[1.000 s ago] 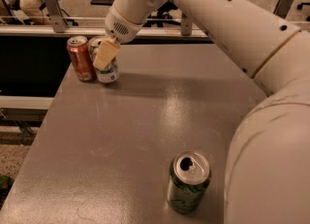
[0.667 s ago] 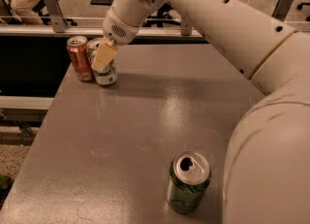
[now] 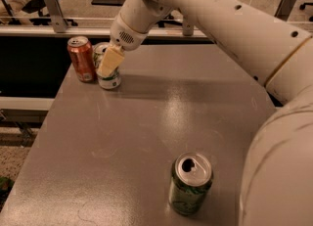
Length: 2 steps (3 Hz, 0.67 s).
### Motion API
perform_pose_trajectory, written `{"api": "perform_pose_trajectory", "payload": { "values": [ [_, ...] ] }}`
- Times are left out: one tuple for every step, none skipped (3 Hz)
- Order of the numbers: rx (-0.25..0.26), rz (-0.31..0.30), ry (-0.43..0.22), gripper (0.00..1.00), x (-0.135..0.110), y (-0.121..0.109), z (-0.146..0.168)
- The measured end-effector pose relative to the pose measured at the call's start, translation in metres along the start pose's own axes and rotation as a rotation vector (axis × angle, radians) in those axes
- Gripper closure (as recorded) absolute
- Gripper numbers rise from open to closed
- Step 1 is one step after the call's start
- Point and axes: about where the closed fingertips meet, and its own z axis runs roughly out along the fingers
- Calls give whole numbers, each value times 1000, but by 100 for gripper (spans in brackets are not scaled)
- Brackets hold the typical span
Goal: Move 7up can near coke can
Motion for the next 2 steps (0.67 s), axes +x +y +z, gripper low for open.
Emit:
{"api": "perform_pose_trajectory", "payload": {
  "values": [
    [-3, 0, 1, 0, 0, 1, 2],
    [-3, 0, 1, 0, 0, 1, 2]
  ]
}}
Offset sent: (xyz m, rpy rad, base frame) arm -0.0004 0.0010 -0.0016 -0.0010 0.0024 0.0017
